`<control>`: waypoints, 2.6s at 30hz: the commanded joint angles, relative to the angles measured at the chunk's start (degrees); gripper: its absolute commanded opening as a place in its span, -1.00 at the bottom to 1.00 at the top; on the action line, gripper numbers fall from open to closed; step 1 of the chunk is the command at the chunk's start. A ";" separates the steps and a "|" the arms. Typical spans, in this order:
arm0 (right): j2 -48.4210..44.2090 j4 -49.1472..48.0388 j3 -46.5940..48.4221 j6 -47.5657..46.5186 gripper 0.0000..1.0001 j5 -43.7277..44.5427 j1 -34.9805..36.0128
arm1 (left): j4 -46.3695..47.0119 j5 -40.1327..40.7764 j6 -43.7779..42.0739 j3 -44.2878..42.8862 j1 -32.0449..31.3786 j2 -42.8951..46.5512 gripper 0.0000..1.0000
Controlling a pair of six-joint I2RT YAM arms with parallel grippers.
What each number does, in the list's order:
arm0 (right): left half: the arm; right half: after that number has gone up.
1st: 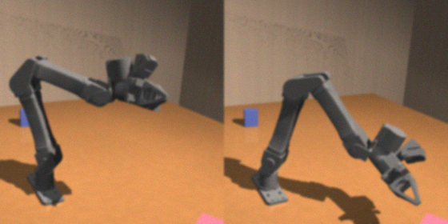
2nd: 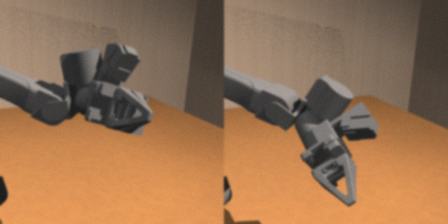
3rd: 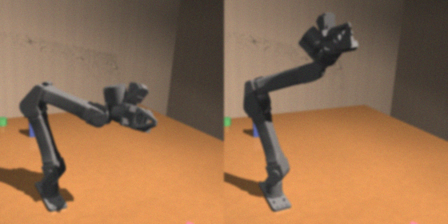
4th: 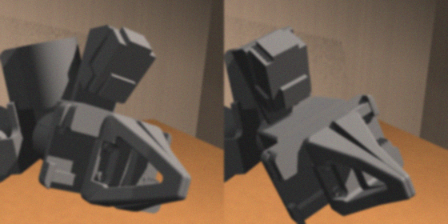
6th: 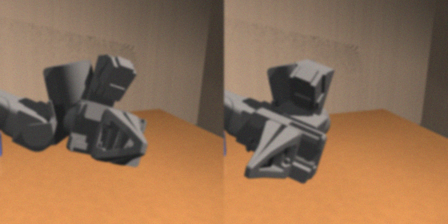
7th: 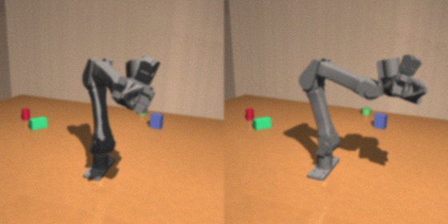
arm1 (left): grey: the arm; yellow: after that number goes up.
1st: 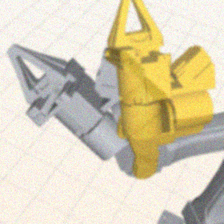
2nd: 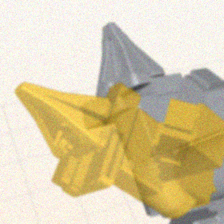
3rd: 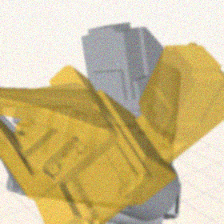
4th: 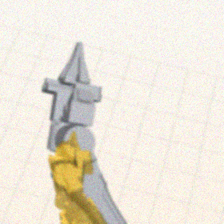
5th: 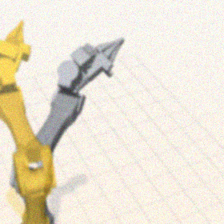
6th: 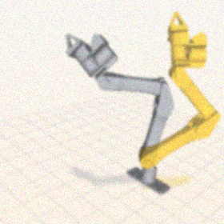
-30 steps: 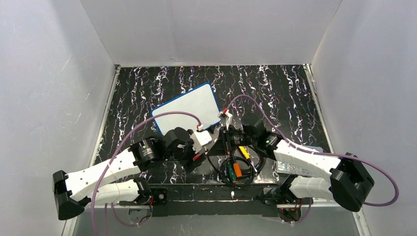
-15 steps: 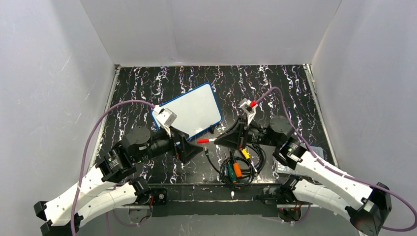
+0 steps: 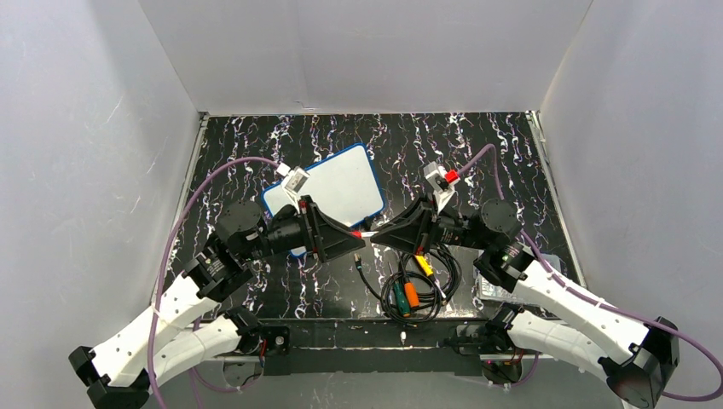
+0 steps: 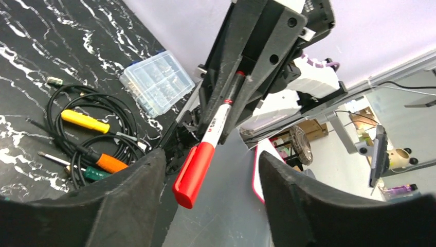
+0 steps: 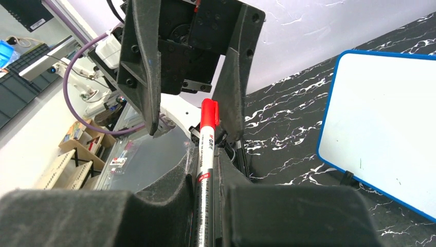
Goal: Write a sentence on the whiteboard
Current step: Open the whiteboard marker at the center of the board, then place the pen cap at the center of the board.
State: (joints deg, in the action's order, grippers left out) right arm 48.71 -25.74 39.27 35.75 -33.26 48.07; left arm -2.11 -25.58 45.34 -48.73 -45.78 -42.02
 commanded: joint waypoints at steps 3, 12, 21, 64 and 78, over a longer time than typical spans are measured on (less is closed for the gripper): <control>-0.46 -5.93 2.66 -0.66 -0.97 -1.08 -0.09 | 5.15 -3.97 3.49 0.86 1.50 1.17 -0.05; -0.10 -8.19 2.15 0.77 -0.97 -2.60 -0.09 | 6.50 -4.99 3.68 2.53 3.45 1.79 -0.94; -1.96 -14.27 -0.68 2.80 -0.97 -2.57 -0.67 | 7.37 -7.33 3.21 4.15 6.47 5.74 -1.00; -4.39 23.13 1.64 -14.96 -0.97 22.81 -3.12 | -0.49 17.64 -15.76 20.08 -2.35 -23.59 -1.00; -5.74 23.66 0.29 -14.74 -0.97 25.03 -3.11 | -0.93 21.36 -16.51 20.02 -2.91 -24.97 0.11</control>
State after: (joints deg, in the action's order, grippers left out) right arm 44.18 0.10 40.25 20.95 -10.17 45.01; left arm -2.98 -5.85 28.84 -29.43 -48.51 -71.16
